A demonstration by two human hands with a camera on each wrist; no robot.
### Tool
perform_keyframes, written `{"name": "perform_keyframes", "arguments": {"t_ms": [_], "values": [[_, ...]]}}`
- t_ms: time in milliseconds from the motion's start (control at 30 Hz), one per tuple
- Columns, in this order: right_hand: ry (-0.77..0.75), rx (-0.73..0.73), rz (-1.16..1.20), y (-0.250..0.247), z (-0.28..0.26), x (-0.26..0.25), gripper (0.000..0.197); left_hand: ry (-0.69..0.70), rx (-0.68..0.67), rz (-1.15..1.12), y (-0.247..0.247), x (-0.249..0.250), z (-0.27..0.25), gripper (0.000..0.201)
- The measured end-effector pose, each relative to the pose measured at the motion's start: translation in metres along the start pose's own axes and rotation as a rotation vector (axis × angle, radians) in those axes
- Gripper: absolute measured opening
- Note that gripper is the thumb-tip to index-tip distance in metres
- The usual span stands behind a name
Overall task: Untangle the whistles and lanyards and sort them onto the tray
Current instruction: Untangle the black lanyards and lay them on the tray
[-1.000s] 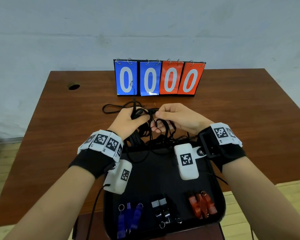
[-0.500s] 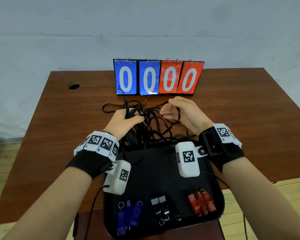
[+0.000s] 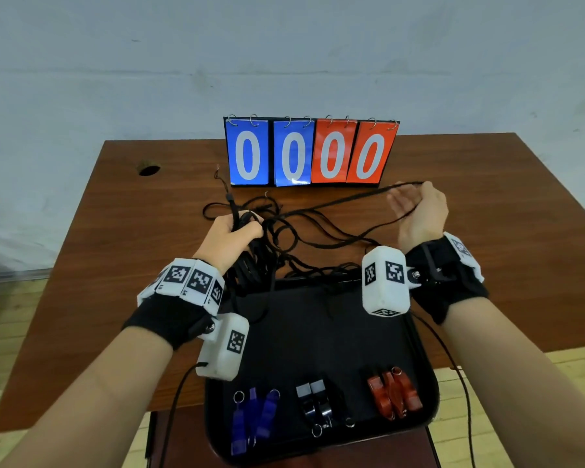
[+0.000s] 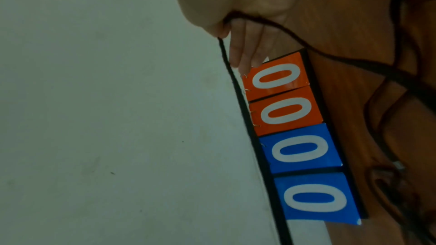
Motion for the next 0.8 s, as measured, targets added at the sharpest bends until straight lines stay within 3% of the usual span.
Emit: {"name": "perform_keyframes", "arguments": {"t_ms": [100,167,267,333,367,467,567,800], "values": [[-0.003,0.032,-0.466,-0.007,0.002,0.007,0.030,0.002,0.000,-0.014,0.002,0.002,-0.003,0.027],[-0.086,-0.121,-0.854,0.002,-0.010,0.013,0.045,0.005,0.001,-0.021,0.005,0.005,-0.005,0.028],[-0.288,-0.682,-1.111,0.041,-0.059,0.025,0.048,0.012,-0.018,-0.017,0.010,0.008,-0.005,0.022],[-0.235,-1.029,-1.122,0.060,-0.090,0.039,0.042,0.021,-0.049,-0.008,0.013,0.009,-0.006,0.014],[-0.215,-1.116,-1.117,0.065,-0.098,0.043,0.039,0.022,-0.064,-0.004,0.014,0.009,-0.006,0.014],[-0.222,-1.189,-1.142,0.074,-0.103,0.044,0.030,0.025,-0.094,0.014,0.015,0.008,-0.008,0.024],[-0.187,-1.158,-1.148,0.071,-0.096,0.040,0.018,0.026,-0.120,0.037,0.015,0.005,-0.009,0.028],[0.080,-1.025,-0.876,0.062,-0.081,0.036,0.030,0.061,-0.115,0.045,0.019,0.002,-0.006,0.050]]}}
Point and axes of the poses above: each hand's wrist, its own z-axis towards the middle knuckle, its own y-axis out of the palm, x = y × z, the point moved 5 cm from there along z, towards the middle knuckle, and after that the axes turned 5 degrees about -z, right-handed, at the moved point
